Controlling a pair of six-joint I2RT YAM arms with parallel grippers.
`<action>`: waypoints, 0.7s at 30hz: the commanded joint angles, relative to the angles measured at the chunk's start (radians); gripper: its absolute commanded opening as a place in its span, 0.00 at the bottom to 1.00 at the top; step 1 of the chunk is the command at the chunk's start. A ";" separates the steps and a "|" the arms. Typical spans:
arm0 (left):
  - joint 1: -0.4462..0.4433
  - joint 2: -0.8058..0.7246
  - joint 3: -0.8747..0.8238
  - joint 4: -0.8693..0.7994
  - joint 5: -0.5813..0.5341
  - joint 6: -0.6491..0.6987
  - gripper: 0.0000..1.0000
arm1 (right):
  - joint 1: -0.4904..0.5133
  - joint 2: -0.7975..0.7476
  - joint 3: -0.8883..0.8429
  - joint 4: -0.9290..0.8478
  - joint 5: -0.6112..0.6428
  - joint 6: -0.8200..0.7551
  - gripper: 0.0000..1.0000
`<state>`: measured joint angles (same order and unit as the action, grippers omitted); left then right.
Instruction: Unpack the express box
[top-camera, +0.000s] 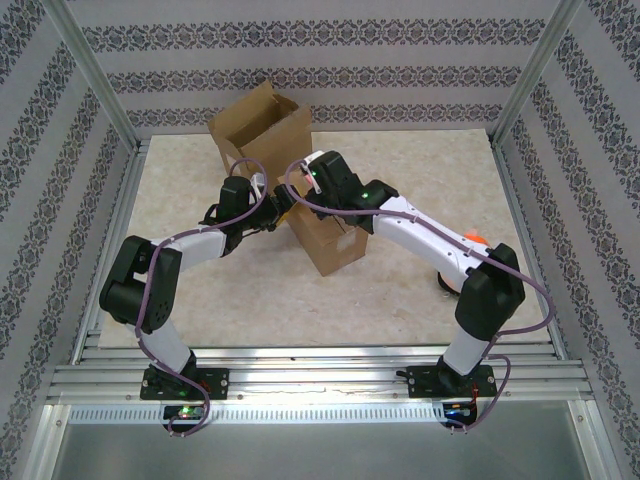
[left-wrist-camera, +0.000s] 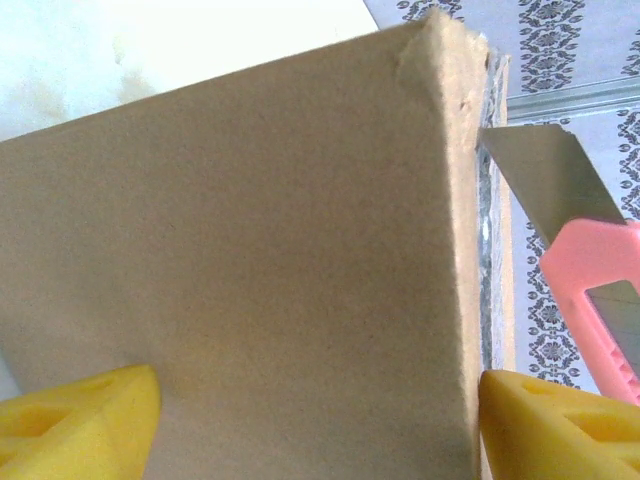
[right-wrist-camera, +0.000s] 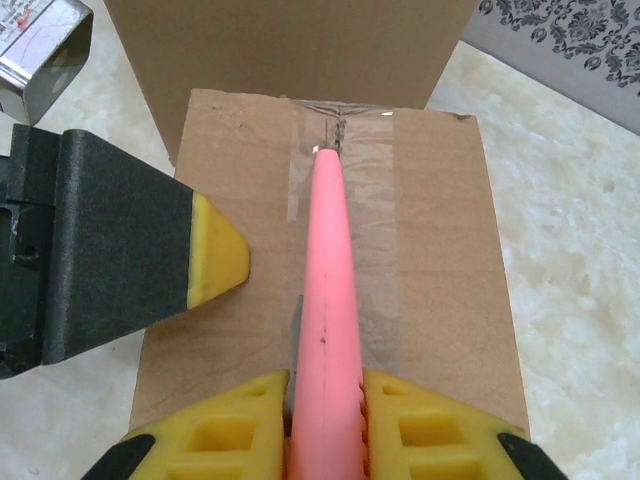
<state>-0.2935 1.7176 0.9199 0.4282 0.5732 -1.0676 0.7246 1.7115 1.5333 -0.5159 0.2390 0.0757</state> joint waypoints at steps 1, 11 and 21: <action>0.001 0.039 -0.026 -0.041 -0.045 0.009 0.81 | 0.010 -0.024 -0.037 -0.137 0.016 0.018 0.00; 0.002 0.045 -0.023 -0.042 -0.049 0.009 0.81 | 0.011 -0.059 -0.080 -0.143 0.010 0.042 0.00; 0.002 0.046 -0.023 -0.039 -0.048 0.008 0.81 | 0.013 -0.099 -0.111 -0.157 0.013 0.056 0.00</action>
<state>-0.2951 1.7237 0.9199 0.4358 0.5800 -1.0676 0.7311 1.6352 1.4540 -0.5323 0.2390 0.1089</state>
